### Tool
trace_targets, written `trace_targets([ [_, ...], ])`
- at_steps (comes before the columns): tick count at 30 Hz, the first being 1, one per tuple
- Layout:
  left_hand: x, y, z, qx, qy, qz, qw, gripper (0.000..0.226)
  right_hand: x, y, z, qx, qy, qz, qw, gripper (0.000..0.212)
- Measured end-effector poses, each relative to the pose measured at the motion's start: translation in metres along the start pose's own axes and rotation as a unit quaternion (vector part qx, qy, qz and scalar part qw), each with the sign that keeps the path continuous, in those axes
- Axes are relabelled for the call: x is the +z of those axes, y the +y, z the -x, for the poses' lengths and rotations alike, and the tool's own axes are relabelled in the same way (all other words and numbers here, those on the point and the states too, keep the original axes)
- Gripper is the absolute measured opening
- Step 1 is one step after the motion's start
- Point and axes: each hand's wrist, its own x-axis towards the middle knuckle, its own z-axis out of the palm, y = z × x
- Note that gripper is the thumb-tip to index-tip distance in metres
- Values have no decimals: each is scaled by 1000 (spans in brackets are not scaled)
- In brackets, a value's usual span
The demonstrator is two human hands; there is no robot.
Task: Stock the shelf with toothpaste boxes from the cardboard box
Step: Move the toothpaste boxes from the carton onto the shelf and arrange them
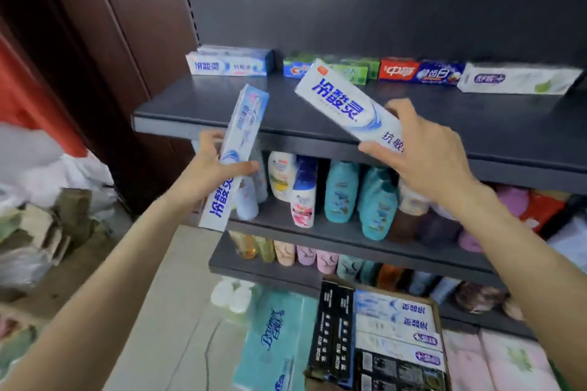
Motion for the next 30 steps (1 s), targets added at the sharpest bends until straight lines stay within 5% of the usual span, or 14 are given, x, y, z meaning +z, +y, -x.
trace_targets([
  [6,-73,20,-62,78,95,42,992,59,52,-71,-163,-83,-35,64,994,48],
  [13,-148,24,-128,100,71,-64,990,45,145,-152,-281,-177,-58,130,974,44],
  [18,-169,16,-167,30,30,95,995,51,204,-156,-310,-161,-133,193,959,43],
  [20,-169,14,-180,-1,16,161,987,45,210,-150,-309,-130,-145,149,970,47],
  [23,-167,13,-199,-10,-33,178,983,39,196,-151,-301,-94,-50,-23,994,49],
  [26,-169,21,-215,64,-86,-14,994,32,161,-156,-294,-116,-5,-171,978,70],
  [28,-169,34,-229,168,-159,-260,938,40,141,-154,-291,-133,-93,-224,961,86],
  [30,-164,47,-243,202,-238,-402,861,39,135,-145,-287,-145,-178,-188,955,74],
])
